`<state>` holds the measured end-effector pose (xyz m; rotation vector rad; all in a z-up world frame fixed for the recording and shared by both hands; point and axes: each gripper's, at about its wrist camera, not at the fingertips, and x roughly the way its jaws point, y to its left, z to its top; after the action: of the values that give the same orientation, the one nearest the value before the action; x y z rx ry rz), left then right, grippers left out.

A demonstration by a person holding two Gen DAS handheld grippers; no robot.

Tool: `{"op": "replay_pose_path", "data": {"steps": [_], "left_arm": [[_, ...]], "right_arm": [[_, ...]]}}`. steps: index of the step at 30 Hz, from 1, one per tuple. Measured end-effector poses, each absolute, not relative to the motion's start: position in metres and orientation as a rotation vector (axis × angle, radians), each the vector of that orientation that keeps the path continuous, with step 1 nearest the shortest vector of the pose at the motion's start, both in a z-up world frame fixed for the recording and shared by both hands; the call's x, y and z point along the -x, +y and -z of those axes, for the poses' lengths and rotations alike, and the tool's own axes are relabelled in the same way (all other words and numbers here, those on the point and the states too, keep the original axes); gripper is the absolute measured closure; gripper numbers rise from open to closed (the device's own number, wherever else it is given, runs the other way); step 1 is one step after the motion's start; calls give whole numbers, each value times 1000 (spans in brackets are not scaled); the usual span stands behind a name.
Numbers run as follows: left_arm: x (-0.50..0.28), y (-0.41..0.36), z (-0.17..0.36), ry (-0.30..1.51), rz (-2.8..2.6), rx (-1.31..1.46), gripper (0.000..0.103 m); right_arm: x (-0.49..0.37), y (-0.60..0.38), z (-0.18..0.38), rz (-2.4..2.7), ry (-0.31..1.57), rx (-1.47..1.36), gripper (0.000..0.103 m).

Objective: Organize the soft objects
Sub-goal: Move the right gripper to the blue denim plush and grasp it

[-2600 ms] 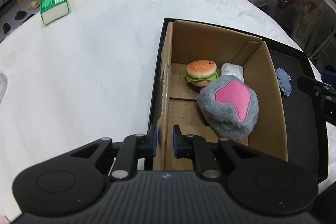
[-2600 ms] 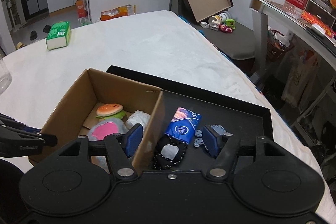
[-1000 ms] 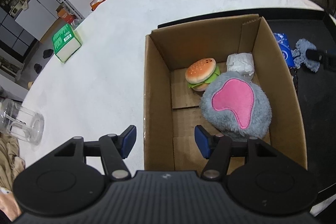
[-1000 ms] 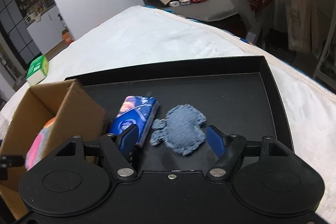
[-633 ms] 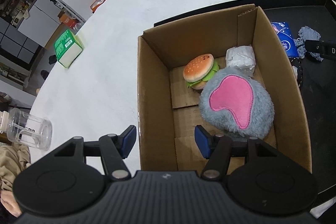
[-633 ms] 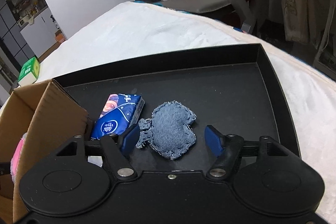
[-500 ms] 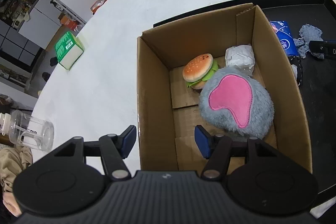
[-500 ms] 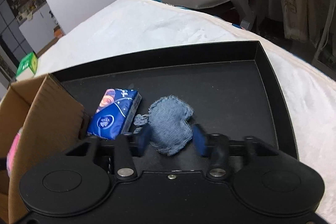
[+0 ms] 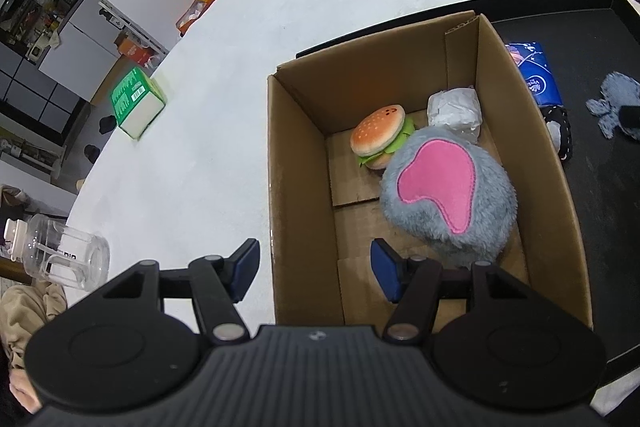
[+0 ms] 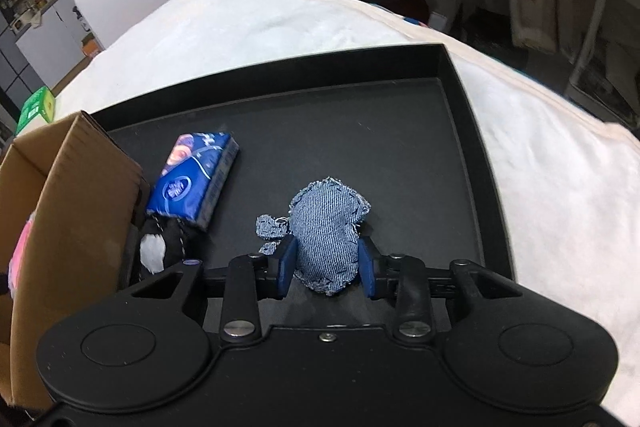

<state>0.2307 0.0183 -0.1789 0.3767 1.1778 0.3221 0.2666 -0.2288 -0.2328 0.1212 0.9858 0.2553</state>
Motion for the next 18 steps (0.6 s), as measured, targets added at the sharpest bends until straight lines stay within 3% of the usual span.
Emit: {"op": "replay_pose_path", "data": {"steps": [5,13,15,18], "left_arm": [[-230,18,179,1175,-320,-381,43],[-231,17,180,1180,-320,-379,43],[-232,17,180,1183,-321,-378,43],[-233,16,181,1187,-320,-382,43]], "right_arm": [[-264,-235,233,-238,1004,-126,69],[-265,-229,231,-229,977,-82,34],[-265,-228,230,-242,961,-86,28],[-266,-224,234,-248,965,-57,28]]}}
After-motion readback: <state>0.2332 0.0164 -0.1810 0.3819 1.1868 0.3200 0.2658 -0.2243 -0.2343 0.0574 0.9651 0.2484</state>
